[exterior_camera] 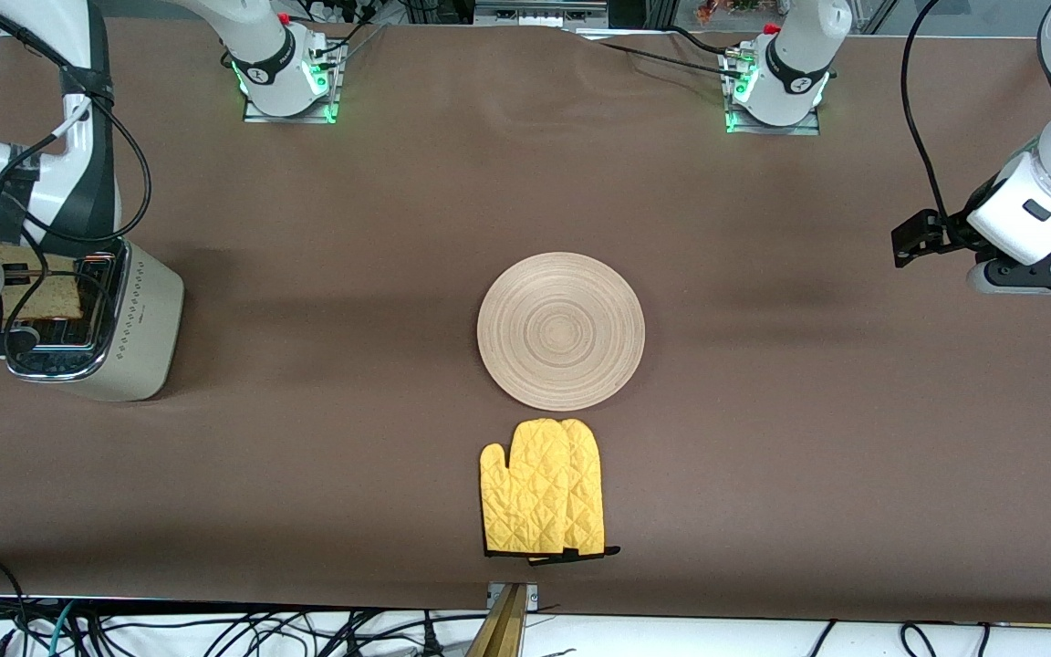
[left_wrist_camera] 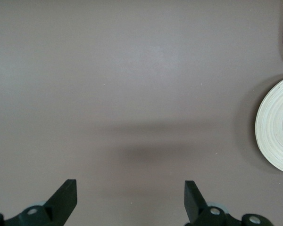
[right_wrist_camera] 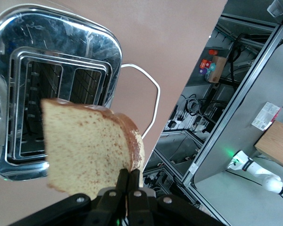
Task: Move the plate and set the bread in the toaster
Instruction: 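Lower the held bread into the toaster slot with the right gripper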
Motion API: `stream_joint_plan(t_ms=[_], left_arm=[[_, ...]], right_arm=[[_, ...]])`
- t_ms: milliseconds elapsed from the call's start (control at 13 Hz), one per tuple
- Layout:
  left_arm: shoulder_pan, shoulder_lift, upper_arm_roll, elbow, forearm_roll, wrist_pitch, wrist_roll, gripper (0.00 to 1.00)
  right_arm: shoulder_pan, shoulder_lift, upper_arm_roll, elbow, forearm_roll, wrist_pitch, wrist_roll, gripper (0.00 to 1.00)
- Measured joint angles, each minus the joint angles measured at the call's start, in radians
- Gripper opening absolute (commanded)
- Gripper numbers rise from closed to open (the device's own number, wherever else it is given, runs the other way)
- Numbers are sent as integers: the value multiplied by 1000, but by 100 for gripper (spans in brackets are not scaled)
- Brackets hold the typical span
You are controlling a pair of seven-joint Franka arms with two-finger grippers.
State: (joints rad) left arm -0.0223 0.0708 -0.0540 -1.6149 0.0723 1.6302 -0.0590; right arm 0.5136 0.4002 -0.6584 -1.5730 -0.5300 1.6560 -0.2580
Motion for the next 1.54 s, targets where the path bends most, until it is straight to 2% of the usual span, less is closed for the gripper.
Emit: stream_joint_plan(t_ms=[1538], left_arm=[[0,0,0,0,0,0,0,100]], right_arm=[[2,51,47,-7,-2,30,48,0]])
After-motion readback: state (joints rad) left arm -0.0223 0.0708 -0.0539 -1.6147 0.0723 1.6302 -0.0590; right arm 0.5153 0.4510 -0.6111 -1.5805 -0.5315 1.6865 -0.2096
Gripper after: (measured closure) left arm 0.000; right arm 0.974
